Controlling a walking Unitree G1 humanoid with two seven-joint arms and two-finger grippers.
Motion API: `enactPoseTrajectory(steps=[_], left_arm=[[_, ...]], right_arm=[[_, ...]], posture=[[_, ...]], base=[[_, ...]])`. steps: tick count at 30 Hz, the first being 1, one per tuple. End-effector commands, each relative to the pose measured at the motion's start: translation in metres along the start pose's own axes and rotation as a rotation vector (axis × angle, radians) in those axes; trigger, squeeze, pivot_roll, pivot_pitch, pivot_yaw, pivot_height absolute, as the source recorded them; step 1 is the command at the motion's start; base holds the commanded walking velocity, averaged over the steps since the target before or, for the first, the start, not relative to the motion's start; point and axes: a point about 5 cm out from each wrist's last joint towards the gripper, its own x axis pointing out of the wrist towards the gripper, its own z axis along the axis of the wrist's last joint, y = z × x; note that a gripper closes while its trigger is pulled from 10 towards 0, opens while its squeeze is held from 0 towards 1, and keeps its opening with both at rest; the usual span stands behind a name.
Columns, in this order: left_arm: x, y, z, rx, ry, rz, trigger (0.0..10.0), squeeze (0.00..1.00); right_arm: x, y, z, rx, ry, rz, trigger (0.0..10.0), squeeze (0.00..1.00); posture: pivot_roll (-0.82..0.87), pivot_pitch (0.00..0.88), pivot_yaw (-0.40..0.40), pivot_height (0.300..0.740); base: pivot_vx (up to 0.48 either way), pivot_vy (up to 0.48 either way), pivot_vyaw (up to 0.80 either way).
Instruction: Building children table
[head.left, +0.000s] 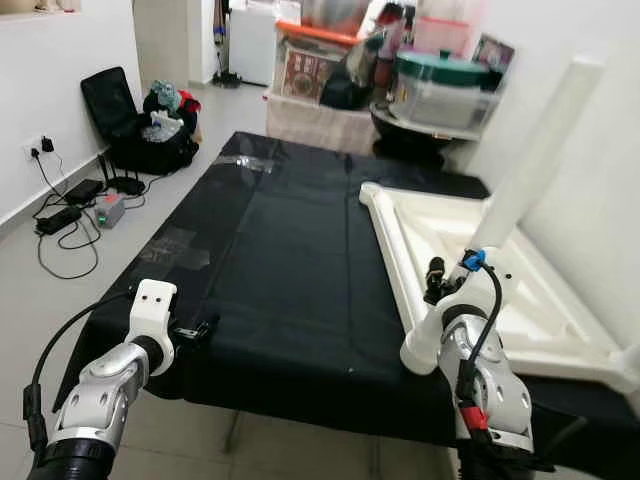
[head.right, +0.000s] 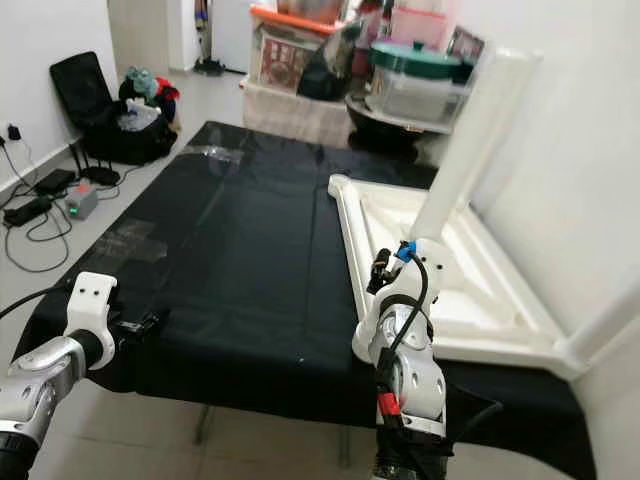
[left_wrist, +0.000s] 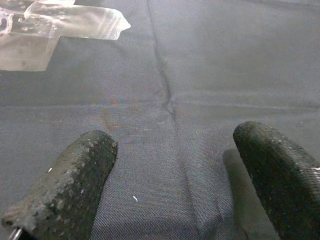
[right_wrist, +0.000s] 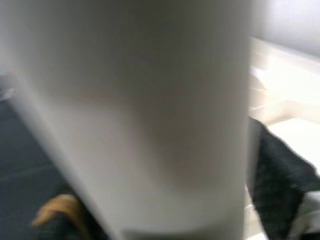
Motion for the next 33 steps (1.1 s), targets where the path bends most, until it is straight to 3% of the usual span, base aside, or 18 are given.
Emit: enactPoseTrajectory(steps=[1,2,5,6,8,9,10,12,17,18,19,22,26,28,32,33], left_arm=[[0.001,-0.004,-0.007,-0.008,0.030,-0.014,10.0,0.00],[0.000,-0.005,-0.006,-0.007,0.023,-0.021,10.0,0.00],[0.000,-0.005,-0.005,-0.007,0.021,-0.023,10.0,0.00],[-0.001,-0.004,-0.005,-0.006,0.019,-0.023,10.0,0.00],[-0.001,-0.003,-0.005,-0.006,0.018,-0.022,10.0,0.00],[-0.002,-0.002,-0.005,-0.004,0.020,-0.020,10.0,0.00],[-0.002,-0.002,-0.005,-0.004,0.020,-0.020,10.0,0.00],[-0.001,-0.001,-0.005,0.002,0.021,-0.019,10.0,0.00],[0.001,-0.003,-0.002,0.005,0.014,-0.027,10.0,0.00],[0.001,-0.003,-0.002,0.005,0.014,-0.027,10.0,0.00],[0.002,-0.003,0.000,0.006,0.009,-0.031,10.0,0.00],[0.001,-0.004,0.001,0.007,0.000,-0.033,10.0,0.00],[0.000,-0.004,0.001,0.006,0.000,-0.037,10.0,0.00],[-0.001,-0.005,0.000,0.008,0.001,-0.048,10.0,0.00],[-0.001,-0.005,0.000,0.008,0.001,-0.048,10.0,0.00],[0.000,-0.005,0.001,0.008,0.003,-0.046,10.0,0.00]], right_arm=[[0.004,0.000,0.009,0.013,-0.010,0.069,10.0,0.56],[0.007,0.002,0.026,0.012,-0.051,0.343,10.0,0.00],[0.007,0.000,0.032,0.012,-0.063,0.444,10.0,0.00],[0.007,-0.004,0.039,-0.009,-0.070,0.550,10.0,0.00],[0.006,-0.009,0.045,-0.035,-0.071,0.632,10.0,0.00],[0.009,-0.016,0.054,-0.093,-0.090,0.696,10.0,0.00],[0.009,-0.016,0.054,-0.093,-0.090,0.696,10.0,0.00],[0.018,-0.028,0.067,-0.187,-0.102,0.747,10.0,0.00],[0.025,-0.030,0.072,-0.231,-0.082,0.805,10.0,0.00],[0.025,-0.030,0.072,-0.231,-0.082,0.805,10.0,0.00],[0.031,-0.030,0.073,-0.223,-0.076,0.787,0.0,0.00],[0.047,-0.031,0.067,-0.205,-0.064,0.561,0.0,0.00],[0.047,-0.032,0.065,-0.199,-0.065,0.508,0.0,0.00],[0.046,-0.036,0.064,-0.183,-0.079,0.418,0.0,0.00],[0.046,-0.036,0.064,-0.183,-0.079,0.418,0.0,0.00],[0.038,-0.053,0.057,-0.114,-0.103,0.084,0.0,0.00]], posture=[[0.10,0.000,-0.141,0.740],[0.11,0.000,-0.147,0.740],[0.11,0.000,-0.146,0.740],[0.11,0.000,-0.145,0.740],[0.11,0.000,-0.145,0.740],[0.11,0.000,-0.139,0.740],[0.11,0.000,-0.139,0.740],[0.11,0.000,-0.140,0.740],[0.12,0.000,-0.140,0.740],[0.12,0.000,-0.140,0.740],[0.12,0.000,-0.141,0.740],[0.12,0.000,-0.148,0.740],[0.13,0.000,-0.148,0.740],[0.12,0.000,-0.141,0.740],[0.12,0.000,-0.141,0.740],[0.10,0.000,-0.146,0.740]], base=[[0.000,0.000,0.00],[0.000,0.000,0.00],[0.000,0.000,0.00],[0.000,0.000,0.00],[0.000,0.000,0.00],[0.000,0.000,0.00],[0.000,0.000,0.00],[0.000,0.000,0.00],[0.000,0.000,0.00],[0.000,0.000,0.00],[0.000,0.000,0.00],[0.000,0.000,0.00],[0.000,0.000,0.00],[0.000,0.000,0.00],[0.000,0.000,0.00],[0.000,0.000,0.00]])
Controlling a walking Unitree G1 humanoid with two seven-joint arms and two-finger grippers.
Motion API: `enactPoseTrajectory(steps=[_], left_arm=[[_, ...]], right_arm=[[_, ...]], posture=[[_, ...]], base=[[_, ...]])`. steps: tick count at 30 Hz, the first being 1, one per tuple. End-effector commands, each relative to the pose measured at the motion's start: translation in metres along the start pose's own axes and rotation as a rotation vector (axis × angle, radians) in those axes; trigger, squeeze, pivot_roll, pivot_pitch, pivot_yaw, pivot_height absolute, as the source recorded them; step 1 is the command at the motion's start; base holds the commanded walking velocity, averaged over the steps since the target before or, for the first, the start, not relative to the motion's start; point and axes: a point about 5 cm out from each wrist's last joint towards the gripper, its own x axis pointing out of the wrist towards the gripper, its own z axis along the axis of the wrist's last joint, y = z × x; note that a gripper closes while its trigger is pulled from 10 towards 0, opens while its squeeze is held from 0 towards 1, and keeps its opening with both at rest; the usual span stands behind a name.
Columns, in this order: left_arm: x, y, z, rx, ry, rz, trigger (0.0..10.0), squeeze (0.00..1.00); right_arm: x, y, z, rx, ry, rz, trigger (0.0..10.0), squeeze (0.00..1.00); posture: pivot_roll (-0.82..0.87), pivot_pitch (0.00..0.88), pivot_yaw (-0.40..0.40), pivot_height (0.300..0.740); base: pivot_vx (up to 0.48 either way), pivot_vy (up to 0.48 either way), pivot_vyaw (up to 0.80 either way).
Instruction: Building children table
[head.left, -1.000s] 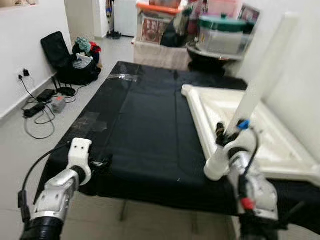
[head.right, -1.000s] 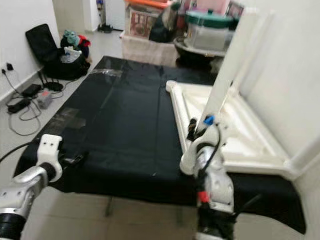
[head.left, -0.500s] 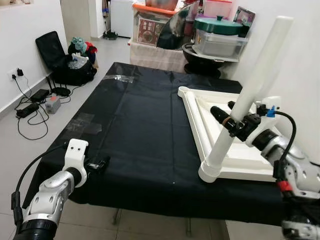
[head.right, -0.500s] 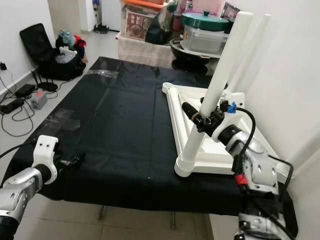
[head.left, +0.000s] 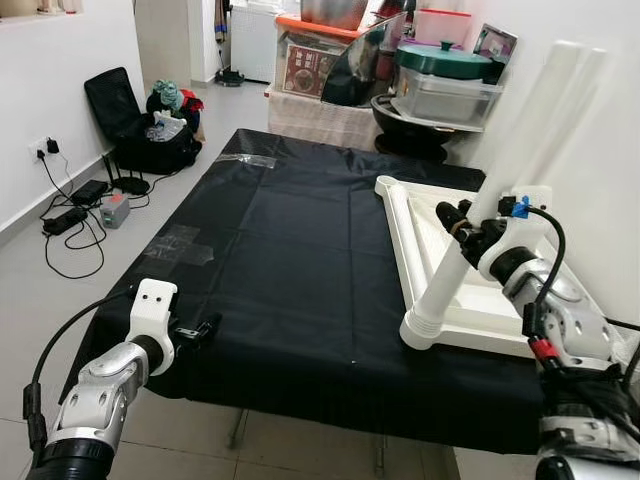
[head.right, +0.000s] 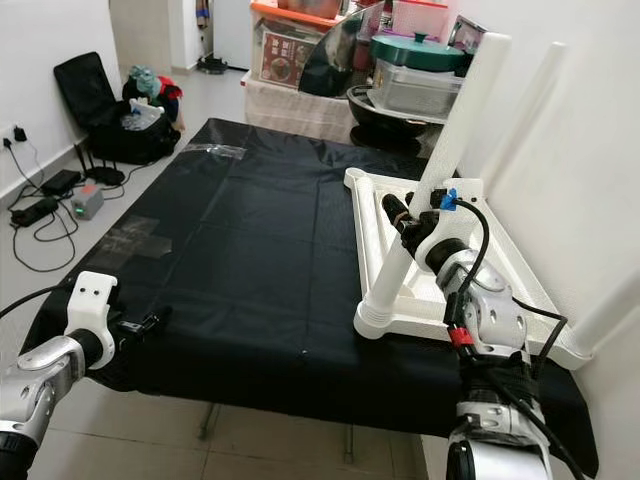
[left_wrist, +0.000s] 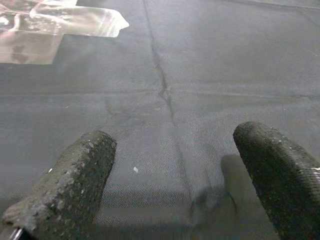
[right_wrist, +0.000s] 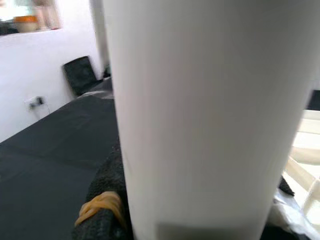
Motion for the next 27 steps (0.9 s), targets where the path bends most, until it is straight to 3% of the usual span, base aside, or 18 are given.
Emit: enactPoseTrajectory(steps=[1,2,4,5,6,7,8,9,11,12,15,16,17,18,19,23,24,27], left_arm=[[0.001,-0.004,-0.001,0.001,0.007,-0.013,10.0,0.00],[0.002,-0.004,0.000,-0.001,0.008,-0.009,10.0,0.00],[0.002,-0.004,0.000,-0.001,0.008,-0.009,10.0,0.00],[0.002,-0.004,-0.002,-0.005,0.015,0.001,10.0,0.00],[0.002,-0.004,-0.002,-0.005,0.015,0.001,10.0,0.00],[0.002,-0.006,-0.004,-0.010,0.021,0.005,10.0,0.00],[0.002,-0.006,-0.004,-0.010,0.021,0.005,10.0,0.00],[0.003,-0.008,-0.005,-0.011,0.025,0.003,10.0,0.00],[0.003,-0.008,-0.005,-0.011,0.025,0.003,10.0,0.00],[0.003,-0.009,-0.005,-0.009,0.027,0.002,10.0,0.00],[0.004,-0.008,-0.004,-0.008,0.024,0.005,10.0,0.00],[0.004,-0.006,-0.003,-0.008,0.021,0.013,10.0,0.00],[0.005,-0.006,-0.002,-0.009,0.020,0.018,10.0,0.00],[0.005,-0.006,-0.002,-0.009,0.020,0.018,10.0,0.00],[0.004,-0.006,-0.003,-0.012,0.021,0.021,10.0,0.00],[0.004,-0.006,-0.005,-0.016,0.023,0.021,10.0,0.00],[0.003,-0.006,-0.006,-0.018,0.024,0.021,10.0,0.00],[0.003,-0.006,-0.006,-0.019,0.024,0.023,10.0,0.00]], right_arm=[[-0.020,-0.023,-0.011,0.044,0.008,-0.352,0.0,0.00],[-0.031,-0.028,-0.018,0.073,0.011,-0.526,0.0,0.00],[-0.031,-0.028,-0.018,0.073,0.011,-0.526,0.0,0.00],[-0.046,-0.022,-0.032,0.105,0.029,-0.668,0.0,0.00],[-0.046,-0.022,-0.032,0.105,0.029,-0.668,0.0,0.00],[-0.058,-0.006,-0.051,0.140,0.071,-0.751,0.0,0.00],[-0.058,-0.006,-0.051,0.140,0.071,-0.751,0.0,0.00],[-0.066,0.014,-0.068,0.166,0.110,-0.774,0.0,0.00],[-0.066,0.014,-0.068,0.166,0.110,-0.774,0.0,0.00],[-0.070,0.028,-0.078,0.179,0.132,-0.797,0.0,0.00],[-0.068,0.034,-0.082,0.190,0.138,-0.808,0.0,0.00],[-0.062,0.033,-0.078,0.184,0.117,-0.800,2.7,0.00],[-0.054,0.032,-0.070,0.183,0.095,-0.764,10.0,0.00],[-0.054,0.032,-0.070,0.183,0.095,-0.764,10.0,0.00],[-0.041,0.034,-0.061,0.180,0.067,-0.650,10.0,0.00],[-0.035,0.033,-0.050,0.179,0.030,-0.591,10.0,0.00],[-0.029,0.029,-0.037,0.171,-0.011,-0.520,10.0,1.00],[-0.021,0.027,-0.020,0.156,-0.054,-0.417,10.0,1.00]], posture=[[0.10,0.000,-0.146,0.740],[0.10,0.000,-0.146,0.740],[0.10,0.000,-0.146,0.740],[0.10,0.000,-0.141,0.740],[0.10,0.000,-0.141,0.740],[0.10,0.000,-0.140,0.740],[0.10,0.000,-0.140,0.740],[0.10,0.000,-0.139,0.740],[0.10,0.000,-0.139,0.740],[0.11,0.000,-0.141,0.740],[0.11,0.000,-0.144,0.740],[0.11,0.000,-0.143,0.740],[0.10,0.000,-0.144,0.740],[0.10,0.000,-0.144,0.740],[0.11,0.000,-0.144,0.740],[0.10,0.000,-0.145,0.740],[0.11,0.000,-0.150,0.740],[0.11,0.000,-0.149,0.740]], base=[[0.000,0.000,0.00],[0.000,0.000,0.00],[0.000,0.000,0.00],[0.000,0.000,0.00],[0.000,0.000,0.00],[0.000,0.000,0.00],[0.000,0.000,0.00],[0.000,0.000,0.00],[0.000,0.000,0.00],[0.000,0.000,0.00],[0.000,0.000,0.00],[0.000,0.000,0.00],[0.000,0.000,0.00],[0.000,0.000,0.00],[0.000,0.000,0.00],[0.000,0.000,0.00],[0.000,0.000,0.00],[0.000,0.000,0.00]])
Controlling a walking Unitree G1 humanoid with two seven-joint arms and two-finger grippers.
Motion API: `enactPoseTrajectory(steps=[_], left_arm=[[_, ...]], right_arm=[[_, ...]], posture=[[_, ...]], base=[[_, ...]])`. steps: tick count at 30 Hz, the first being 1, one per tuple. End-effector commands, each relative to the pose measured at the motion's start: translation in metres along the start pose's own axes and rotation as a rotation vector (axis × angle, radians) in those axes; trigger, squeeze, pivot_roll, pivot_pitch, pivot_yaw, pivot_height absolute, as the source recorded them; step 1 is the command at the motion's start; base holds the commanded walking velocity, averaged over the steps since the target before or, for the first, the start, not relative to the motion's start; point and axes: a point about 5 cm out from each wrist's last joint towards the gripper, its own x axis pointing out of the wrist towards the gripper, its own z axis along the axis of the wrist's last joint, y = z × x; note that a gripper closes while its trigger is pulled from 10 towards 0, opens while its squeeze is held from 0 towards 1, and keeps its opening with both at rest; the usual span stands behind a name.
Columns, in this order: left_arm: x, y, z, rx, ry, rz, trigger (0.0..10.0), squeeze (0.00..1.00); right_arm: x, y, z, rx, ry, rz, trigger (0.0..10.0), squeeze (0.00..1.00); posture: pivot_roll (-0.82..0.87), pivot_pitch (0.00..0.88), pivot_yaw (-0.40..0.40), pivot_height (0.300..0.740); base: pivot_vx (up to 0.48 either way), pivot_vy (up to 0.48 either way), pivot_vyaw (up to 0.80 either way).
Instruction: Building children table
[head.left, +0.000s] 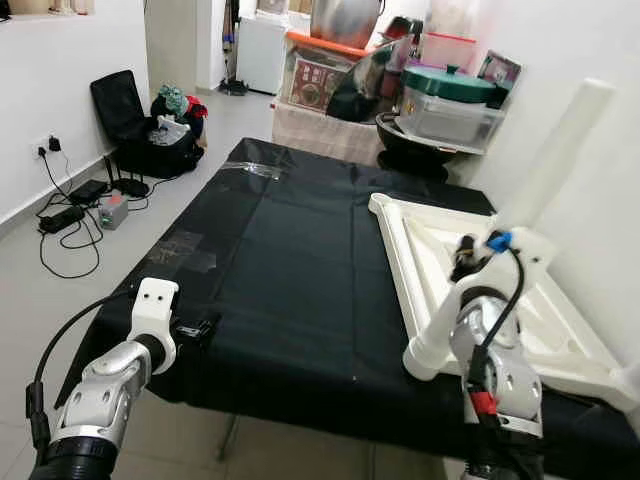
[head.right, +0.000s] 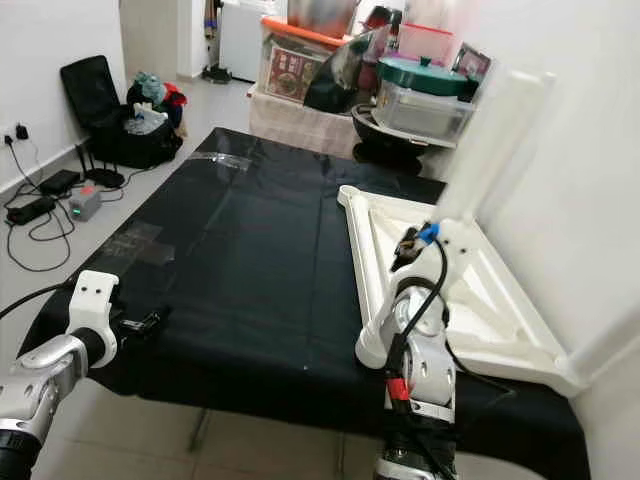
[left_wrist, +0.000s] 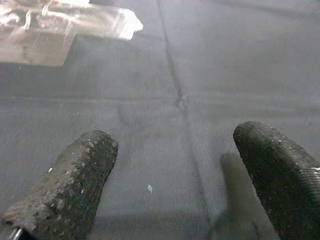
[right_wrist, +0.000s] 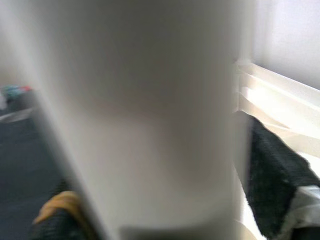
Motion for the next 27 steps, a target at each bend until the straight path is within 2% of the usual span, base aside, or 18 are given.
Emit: enactPoseTrajectory(steps=[1,2,4,5,6,8,9,10,12,16,20,21,22,23,27], left_arm=[[0.001,-0.005,-0.005,-0.003,0.019,-0.011,10.0,0.00],[0.001,-0.004,-0.005,-0.003,0.019,-0.009,10.0,0.00],[0.001,-0.004,-0.005,-0.003,0.019,-0.009,10.0,0.00],[0.001,-0.004,-0.004,-0.002,0.017,-0.011,10.0,0.00],[0.001,-0.004,-0.004,-0.002,0.017,-0.011,10.0,0.00],[0.001,-0.004,-0.003,0.003,0.015,-0.018,10.0,0.00],[0.001,-0.004,-0.003,0.003,0.015,-0.018,10.0,0.00],[0.001,-0.004,-0.003,0.005,0.014,-0.020,10.0,0.00],[0.001,-0.004,-0.003,0.005,0.014,-0.020,10.0,0.00],[-0.001,-0.001,-0.002,0.012,0.011,-0.018,10.0,0.00],[-0.001,0.000,-0.002,0.015,0.011,-0.016,10.0,0.00],[-0.002,0.000,-0.002,0.017,0.012,-0.016,10.0,0.00],[-0.002,0.000,-0.002,0.017,0.012,-0.016,10.0,0.00],[-0.002,0.000,-0.002,0.018,0.012,-0.017,10.0,0.00],[-0.002,0.000,-0.002,0.021,0.014,-0.019,10.0,0.00]], right_arm=[[0.005,-0.002,0.015,0.021,-0.043,0.021,10.0,1.00],[0.009,0.005,0.033,0.039,-0.083,0.173,10.0,0.00],[0.009,0.005,0.033,0.039,-0.083,0.173,10.0,0.00],[0.009,0.015,0.049,0.057,-0.110,0.402,10.0,0.00],[0.009,0.015,0.049,0.057,-0.110,0.402,10.0,0.00],[0.003,0.021,0.066,0.003,-0.145,0.709,10.0,0.00],[0.003,0.021,0.066,0.003,-0.145,0.709,10.0,0.00],[0.002,0.019,0.068,-0.027,-0.142,0.772,10.0,0.00],[0.002,0.019,0.068,-0.027,-0.142,0.772,10.0,0.00],[0.011,0.011,0.067,-0.096,-0.054,0.958,10.0,0.00],[0.019,0.011,0.064,-0.101,-0.016,0.965,10.0,0.00],[0.024,0.011,0.061,-0.104,-0.009,0.928,1.1,0.00],[0.024,0.011,0.061,-0.104,-0.009,0.928,1.1,0.00],[0.027,0.011,0.059,-0.098,-0.005,0.908,0.0,0.00],[0.031,0.009,0.058,-0.110,-0.002,0.854,0.0,0.00]], posture=[[0.11,0.000,-0.149,0.740],[0.10,0.000,-0.150,0.740],[0.10,0.000,-0.150,0.740],[0.10,0.000,-0.146,0.740],[0.10,0.000,-0.146,0.740],[0.11,0.000,-0.151,0.740],[0.11,0.000,-0.151,0.740],[0.11,0.000,-0.151,0.740],[0.11,0.000,-0.151,0.740],[0.13,0.000,-0.160,0.740],[0.13,0.000,-0.161,0.740],[0.13,0.000,-0.161,0.740],[0.13,0.000,-0.161,0.740],[0.14,0.000,-0.161,0.740],[0.14,0.000,-0.160,0.740]], base=[[0.000,0.000,0.00],[0.000,0.000,0.00],[0.000,0.000,0.00],[0.000,0.000,0.00],[0.000,0.000,0.00],[0.000,0.000,0.00],[0.000,0.000,0.00],[0.000,0.000,0.00],[0.000,0.000,0.00],[0.000,0.000,0.00],[0.000,0.000,0.00],[0.000,0.000,0.00],[0.000,0.000,0.00],[0.000,0.000,0.00],[0.000,0.000,0.00]])
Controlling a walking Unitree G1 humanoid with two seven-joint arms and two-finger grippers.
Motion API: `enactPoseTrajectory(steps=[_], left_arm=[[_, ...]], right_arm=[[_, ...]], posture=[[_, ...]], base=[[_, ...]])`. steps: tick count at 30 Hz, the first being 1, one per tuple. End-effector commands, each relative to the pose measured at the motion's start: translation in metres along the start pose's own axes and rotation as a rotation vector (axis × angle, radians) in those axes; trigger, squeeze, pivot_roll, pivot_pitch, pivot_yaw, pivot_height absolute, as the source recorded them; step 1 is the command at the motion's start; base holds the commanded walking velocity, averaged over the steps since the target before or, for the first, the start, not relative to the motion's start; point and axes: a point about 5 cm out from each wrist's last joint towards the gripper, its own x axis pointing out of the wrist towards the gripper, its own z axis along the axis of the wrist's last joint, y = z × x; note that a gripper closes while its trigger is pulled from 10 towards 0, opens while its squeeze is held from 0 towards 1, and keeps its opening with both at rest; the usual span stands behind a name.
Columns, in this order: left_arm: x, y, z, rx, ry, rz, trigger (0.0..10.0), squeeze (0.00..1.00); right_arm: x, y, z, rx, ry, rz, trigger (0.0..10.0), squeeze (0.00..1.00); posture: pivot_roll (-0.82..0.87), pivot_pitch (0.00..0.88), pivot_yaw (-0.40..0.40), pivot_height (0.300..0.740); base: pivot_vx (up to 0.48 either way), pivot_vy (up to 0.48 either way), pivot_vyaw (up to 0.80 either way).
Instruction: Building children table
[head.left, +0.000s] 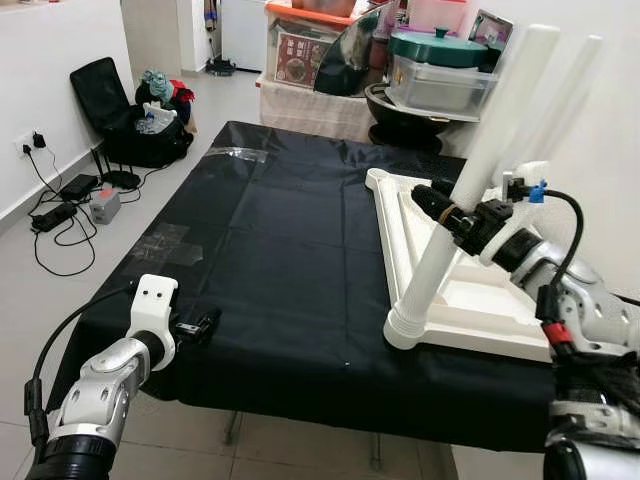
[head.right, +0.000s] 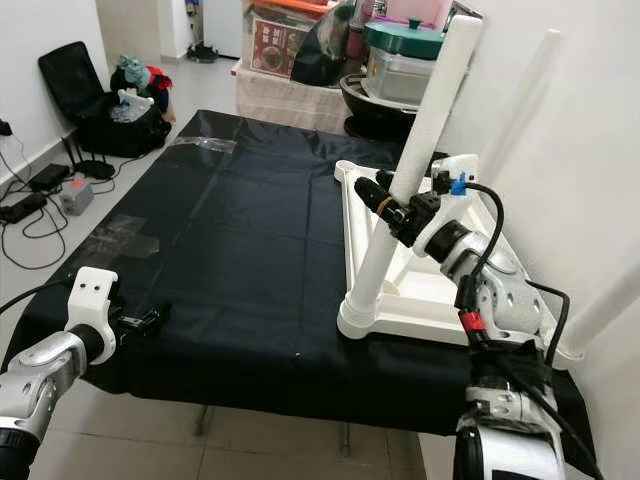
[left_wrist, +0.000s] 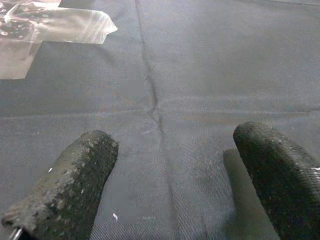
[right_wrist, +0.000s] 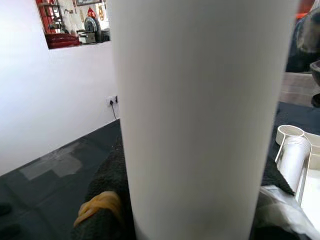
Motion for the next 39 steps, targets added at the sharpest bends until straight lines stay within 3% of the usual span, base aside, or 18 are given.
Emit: enactPoseTrajectory(steps=[1,8,9,10,11,14,16,17,18,20,26,36,37,38,39], left_arm=[[-0.001,-0.002,-0.006,0.005,0.028,-0.010,10.0,0.00],[0.002,-0.004,-0.005,0.009,0.030,-0.024,10.0,0.00],[0.002,-0.005,-0.006,0.008,0.030,-0.028,10.0,0.00],[0.002,-0.005,-0.006,0.008,0.030,-0.028,10.0,0.00],[0.002,-0.007,-0.006,0.007,0.030,-0.031,10.0,0.00],[0.002,-0.007,-0.007,0.007,0.031,-0.032,10.0,0.00],[0.001,-0.007,-0.009,0.002,0.037,-0.027,10.0,0.00],[0.001,-0.007,-0.009,0.002,0.037,-0.027,10.0,0.00],[0.001,-0.008,-0.010,0.000,0.042,-0.024,10.0,0.00],[0.000,-0.008,-0.012,-0.005,0.048,-0.021,10.0,0.00],[0.001,-0.010,-0.012,-0.007,0.050,-0.022,10.0,0.00],[0.001,-0.014,-0.016,-0.026,0.053,-0.012,10.0,0.00],[0.000,-0.015,-0.017,-0.028,0.054,-0.012,10.0,0.00],[0.000,-0.015,-0.017,-0.028,0.054,-0.012,10.0,0.00],[0.000,-0.015,-0.018,-0.029,0.056,-0.012,10.0,0.00]], right_arm=[[0.005,0.002,-0.004,-0.001,0.022,-0.011,0.0,0.00],[0.000,-0.013,0.003,-0.044,0.009,-0.204,0.0,0.00],[-0.004,-0.020,0.000,-0.065,0.034,-0.345,0.0,0.00],[-0.004,-0.020,0.000,-0.065,0.034,-0.345,0.0,0.00],[-0.009,-0.029,-0.005,-0.091,0.063,-0.509,0.0,0.00],[-0.011,-0.030,-0.005,-0.096,0.069,-0.539,0.0,0.00],[-0.034,-0.034,-0.030,-0.036,0.056,-0.885,0.0,0.00],[-0.034,-0.034,-0.030,-0.036,0.056,-0.885,0.0,0.00],[-0.048,-0.029,-0.048,0.000,0.072,-1.037,0.0,0.00],[-0.062,-0.017,-0.071,0.035,0.111,-1.172,0.0,0.00],[-0.066,0.000,-0.083,0.034,0.124,-1.260,0.0,0.00],[-0.066,-0.003,-0.080,0.088,0.123,-1.357,0.0,0.00],[-0.065,-0.002,-0.081,0.106,0.134,-1.349,2.2,0.00],[-0.065,-0.002,-0.081,0.106,0.134,-1.349,2.2,0.00],[-0.060,0.000,-0.081,0.119,0.136,-1.300,7.2,0.00]], posture=[[0.14,0.000,-0.160,0.740],[0.11,0.000,-0.147,0.740],[0.10,0.000,-0.145,0.740],[0.10,0.000,-0.145,0.740],[0.10,0.000,-0.146,0.740],[0.10,0.000,-0.146,0.740],[0.10,0.000,-0.153,0.740],[0.10,0.000,-0.153,0.740],[0.10,0.000,-0.154,0.740],[0.10,0.000,-0.149,0.740],[0.09,0.000,-0.153,0.740],[0.09,0.000,-0.167,0.740],[0.09,0.000,-0.167,0.740],[0.09,0.000,-0.167,0.740],[0.10,0.000,-0.167,0.740]], base=[[0.000,0.000,0.00],[0.000,0.000,0.00],[0.000,0.000,0.00],[0.000,0.000,0.00],[0.000,0.000,0.00],[0.000,0.000,0.00],[0.000,0.000,0.00],[0.000,0.000,0.00],[0.000,0.000,0.00],[0.000,0.000,0.00],[0.000,0.000,0.00],[0.000,0.000,0.00],[0.000,0.000,0.00],[0.000,0.000,0.00],[0.000,0.000,0.00]])
